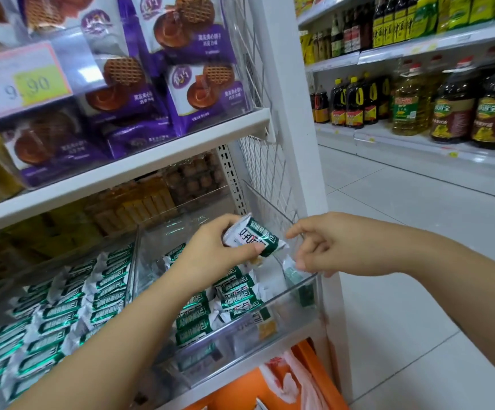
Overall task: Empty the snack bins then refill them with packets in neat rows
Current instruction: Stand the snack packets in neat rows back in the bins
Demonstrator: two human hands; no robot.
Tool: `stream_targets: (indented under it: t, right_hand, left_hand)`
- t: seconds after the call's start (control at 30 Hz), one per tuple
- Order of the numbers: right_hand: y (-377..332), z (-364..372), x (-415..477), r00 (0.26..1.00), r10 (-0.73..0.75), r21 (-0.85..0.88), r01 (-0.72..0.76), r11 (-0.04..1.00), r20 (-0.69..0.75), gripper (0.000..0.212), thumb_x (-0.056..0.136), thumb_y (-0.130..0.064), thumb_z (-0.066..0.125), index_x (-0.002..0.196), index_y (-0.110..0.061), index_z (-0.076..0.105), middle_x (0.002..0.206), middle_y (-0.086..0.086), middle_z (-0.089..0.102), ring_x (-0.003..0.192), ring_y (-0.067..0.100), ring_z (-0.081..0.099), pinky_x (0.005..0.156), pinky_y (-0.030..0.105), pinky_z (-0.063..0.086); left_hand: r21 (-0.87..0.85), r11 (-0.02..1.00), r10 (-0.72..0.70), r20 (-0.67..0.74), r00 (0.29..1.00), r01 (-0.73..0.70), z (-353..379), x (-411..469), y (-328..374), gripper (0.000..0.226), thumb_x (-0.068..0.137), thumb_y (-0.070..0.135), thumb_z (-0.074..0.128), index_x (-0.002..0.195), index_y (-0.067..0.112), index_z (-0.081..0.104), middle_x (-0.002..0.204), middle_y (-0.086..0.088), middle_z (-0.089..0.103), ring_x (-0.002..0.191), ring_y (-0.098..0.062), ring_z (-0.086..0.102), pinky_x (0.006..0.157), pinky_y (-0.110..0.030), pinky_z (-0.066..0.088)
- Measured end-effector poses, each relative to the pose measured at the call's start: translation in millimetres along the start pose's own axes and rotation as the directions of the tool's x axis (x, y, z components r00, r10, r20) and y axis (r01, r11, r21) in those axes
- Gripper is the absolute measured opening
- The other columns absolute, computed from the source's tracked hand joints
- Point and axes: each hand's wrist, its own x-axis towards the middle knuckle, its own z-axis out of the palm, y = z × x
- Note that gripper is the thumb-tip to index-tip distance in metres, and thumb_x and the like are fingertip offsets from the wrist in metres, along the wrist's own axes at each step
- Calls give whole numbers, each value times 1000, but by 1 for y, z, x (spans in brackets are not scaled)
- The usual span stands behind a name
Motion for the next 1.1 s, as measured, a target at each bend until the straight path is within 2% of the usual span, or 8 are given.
stream_targets:
  t: [0.17, 0.3, 0.4, 0.57, 0.67, 0.8, 0.97, 1.1]
  right_hand:
    - [-13, 11, 1, 974, -123, -40, 118, 992, -188, 46, 80, -36, 73, 121, -31, 53, 107, -11, 63, 81, 1, 62, 66, 19, 53]
    - [-9, 5, -4, 979, -114, -4, 115, 993, -167, 34, 79, -39, 72, 110, -27, 63, 103, -10, 69, 90, 2, 64, 80, 29, 55]
    - [-8, 3, -6, 986, -113, 85, 124, 989, -123, 29, 83, -36, 70, 109, -28, 64, 101, -11, 70, 86, 4, 68, 78, 28, 57]
    - [-6, -12, -10, 985, -88, 129, 107, 986, -151, 14, 87, -28, 66, 100, -26, 63, 95, -9, 70, 66, -1, 64, 62, 16, 52]
    - [-1, -23, -15, 983, -56, 137, 81, 987, -175, 12, 85, -22, 68, 96, -25, 63, 90, -5, 72, 61, -3, 62, 61, 17, 51]
    - [4, -27, -19, 977, -40, 134, 69, 989, -209, 14, 81, -24, 71, 92, -26, 63, 86, -6, 72, 67, 5, 65, 69, 29, 53]
    - [8, -27, -16, 973, -43, 125, 73, 989, -228, 19, 76, -30, 74, 92, -28, 64, 87, -6, 72, 76, 15, 68, 73, 38, 54]
    - [11, -28, -14, 974, -51, 140, 83, 987, -220, 20, 77, -28, 75, 93, -26, 64, 88, -5, 72, 75, 14, 67, 70, 34, 53]
  left_hand:
    - [-178, 984, -6, 114, 994, 26, 8, -11, 14, 30, 74, 30, 76, 100, 20, 67, 92, 0, 73, 79, -11, 68, 73, -25, 56]
    - [247, 952, 193, -29, 981, -180, 12, -16, 28, 20, 79, 49, 68, 84, 29, 67, 60, 19, 62, 50, 5, 51, 47, -11, 32]
    - [279, 934, 230, 0, 973, -221, 16, -18, 29, 38, 80, 61, 52, 84, 27, 69, 57, 21, 59, 52, 5, 51, 50, -13, 33]
    - [-54, 995, -81, -44, 996, 79, 17, 3, 16, 51, 99, 49, 35, 96, 13, 71, 84, -5, 73, 69, -7, 66, 70, -23, 51]
    - [286, 955, -139, 179, 974, 84, 24, 20, -3, 29, 98, 35, 49, 121, 19, 58, 103, 3, 65, 76, -1, 64, 74, -29, 50]
    - [516, 856, -217, 323, 921, 21, 47, 39, -14, 55, 91, 48, 57, 138, 22, 46, 134, 2, 52, 105, -13, 57, 85, -23, 40]
    - [503, 862, -276, 368, 888, 59, 64, 54, -21, 26, 92, 28, 59, 113, 13, 58, 70, 3, 56, 53, -1, 58, 66, -30, 50]
    - [426, 904, -241, 440, 865, 35, 56, 50, -20, 20, 91, 14, 60, 111, 17, 60, 86, -9, 55, 61, -8, 63, 86, -44, 55]
